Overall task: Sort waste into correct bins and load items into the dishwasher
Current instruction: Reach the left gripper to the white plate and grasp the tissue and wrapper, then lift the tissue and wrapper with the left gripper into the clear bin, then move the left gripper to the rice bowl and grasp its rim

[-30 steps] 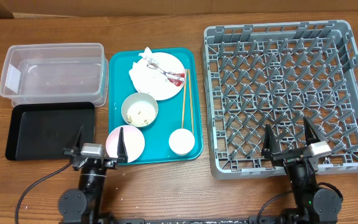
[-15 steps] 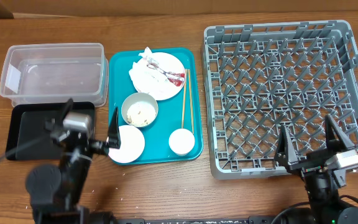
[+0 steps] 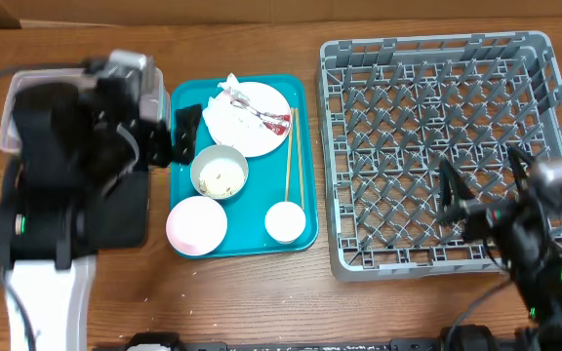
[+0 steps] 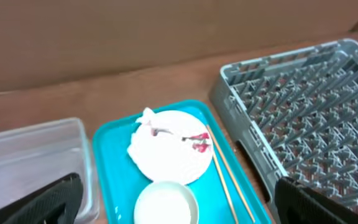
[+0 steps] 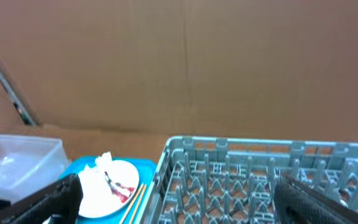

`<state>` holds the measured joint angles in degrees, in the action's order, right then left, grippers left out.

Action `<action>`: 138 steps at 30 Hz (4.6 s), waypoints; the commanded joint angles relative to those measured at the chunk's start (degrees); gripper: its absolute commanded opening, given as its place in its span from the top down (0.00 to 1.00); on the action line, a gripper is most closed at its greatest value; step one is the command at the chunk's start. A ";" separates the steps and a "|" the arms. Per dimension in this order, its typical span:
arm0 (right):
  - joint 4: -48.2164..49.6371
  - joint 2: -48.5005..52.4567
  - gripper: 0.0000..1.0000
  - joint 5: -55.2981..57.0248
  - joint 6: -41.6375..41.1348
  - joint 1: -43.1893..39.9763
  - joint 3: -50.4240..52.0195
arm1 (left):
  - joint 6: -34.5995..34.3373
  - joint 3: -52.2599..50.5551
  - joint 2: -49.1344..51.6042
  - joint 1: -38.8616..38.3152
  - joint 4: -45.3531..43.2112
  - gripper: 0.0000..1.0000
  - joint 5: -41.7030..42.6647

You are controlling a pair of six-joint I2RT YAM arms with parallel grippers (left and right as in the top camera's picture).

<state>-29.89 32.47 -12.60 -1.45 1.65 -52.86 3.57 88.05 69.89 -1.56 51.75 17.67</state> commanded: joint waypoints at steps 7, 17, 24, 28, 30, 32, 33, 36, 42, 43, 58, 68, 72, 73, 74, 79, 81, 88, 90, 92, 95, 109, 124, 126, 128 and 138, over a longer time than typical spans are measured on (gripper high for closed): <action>-22.71 26.36 0.00 -3.58 -0.04 0.37 -22.62 | 1.14 22.69 27.71 -9.90 19.58 0.00 -8.15; -27.15 36.94 0.00 -8.33 -0.24 0.37 -23.85 | -3.17 22.69 43.10 -10.58 13.94 0.05 -1.55; -27.39 37.31 0.00 -8.07 -0.22 0.37 -23.82 | -29.31 22.69 51.21 -11.61 7.54 0.07 -9.99; -27.93 37.33 0.00 -8.02 -0.22 0.37 -23.80 | -35.91 22.69 55.91 -13.77 5.46 0.07 -12.63; -27.98 37.33 0.00 -8.02 -0.22 0.37 -23.80 | -37.51 22.69 57.83 -14.88 4.35 0.06 -14.19; -28.13 37.33 0.00 -8.02 -0.22 0.37 -23.76 | -37.88 22.69 59.32 -15.89 2.99 0.04 -15.63; -28.20 37.33 0.00 -8.02 -0.22 0.37 -23.69 | -37.88 22.69 60.00 -16.26 2.36 0.04 -16.63; -28.39 37.55 0.00 -7.82 -0.20 0.37 -23.69 | -37.90 22.69 61.48 -16.98 1.09 0.03 -19.80; -28.57 37.66 0.00 -7.61 -0.22 0.37 -23.69 | -38.75 22.69 64.37 -16.98 -1.40 0.03 -21.44; -28.55 37.66 0.00 -7.61 -0.22 0.37 -23.69 | -38.77 22.69 64.41 -16.94 -1.73 0.03 -21.51; -28.55 37.86 0.00 -7.45 -0.22 0.37 -23.69 | -42.53 22.69 64.63 -16.74 -6.62 0.04 -24.70; -28.61 38.84 0.00 -7.43 -0.22 0.37 -23.69 | -43.91 22.67 68.30 -16.68 -6.29 0.33 -25.24; -28.83 38.99 0.00 -7.43 -0.22 0.37 -23.69 | -43.87 22.67 70.14 -16.63 -5.66 0.70 -23.96; -28.81 39.01 0.00 -7.43 -0.22 0.37 -23.69 | -43.87 22.67 70.14 -16.63 -5.55 0.87 -23.58; -28.81 39.01 0.00 -7.43 -0.22 0.37 -23.69 | -43.87 22.67 70.18 -16.63 -5.42 0.96 -23.19; -28.92 39.01 0.00 -7.45 -0.24 0.37 -23.69 | -39.41 22.77 68.78 -16.35 -4.33 0.96 -18.51; -28.92 39.01 0.00 -7.45 -0.22 0.37 -23.69 | -38.86 23.26 67.63 -16.31 -2.51 0.96 -18.03; -29.16 39.01 0.00 -7.45 -0.22 0.37 -23.69 | -35.17 31.80 62.47 -15.65 8.57 0.96 -17.59; -29.18 39.01 0.00 -7.43 -0.24 0.37 -23.69 | -34.32 35.28 61.16 -15.28 12.02 0.96 -17.59; -29.14 39.01 0.00 -7.43 -0.22 0.37 -23.69 | -33.33 39.67 59.52 -14.60 15.91 0.96 -17.59; -28.96 39.01 0.00 -7.43 -0.22 0.37 -23.69 | -32.39 44.59 57.57 -13.33 20.68 0.96 -17.59; -28.96 39.01 0.00 -7.45 -0.24 0.37 -23.69 | -27.93 49.18 52.15 6.05 41.48 0.96 -18.27; -28.61 39.04 0.00 -7.43 -0.24 0.37 -23.69 | -25.33 38.53 58.95 19.96 26.82 0.33 -16.59; -28.52 39.01 0.00 -7.43 -0.24 0.37 -23.69 | -25.16 38.53 59.12 19.96 26.56 0.25 -16.57; -28.37 39.04 0.00 -7.45 -0.24 0.37 -23.69 | -24.48 38.64 58.95 19.96 26.14 0.20 -16.46; -28.44 39.01 0.00 -7.48 -0.24 0.37 -23.69 | -18.32 61.16 58.45 18.73 45.07 0.23 -7.52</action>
<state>-58.48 71.64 -20.12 -1.50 1.65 -74.91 -17.43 140.49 129.45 18.52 90.94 6.63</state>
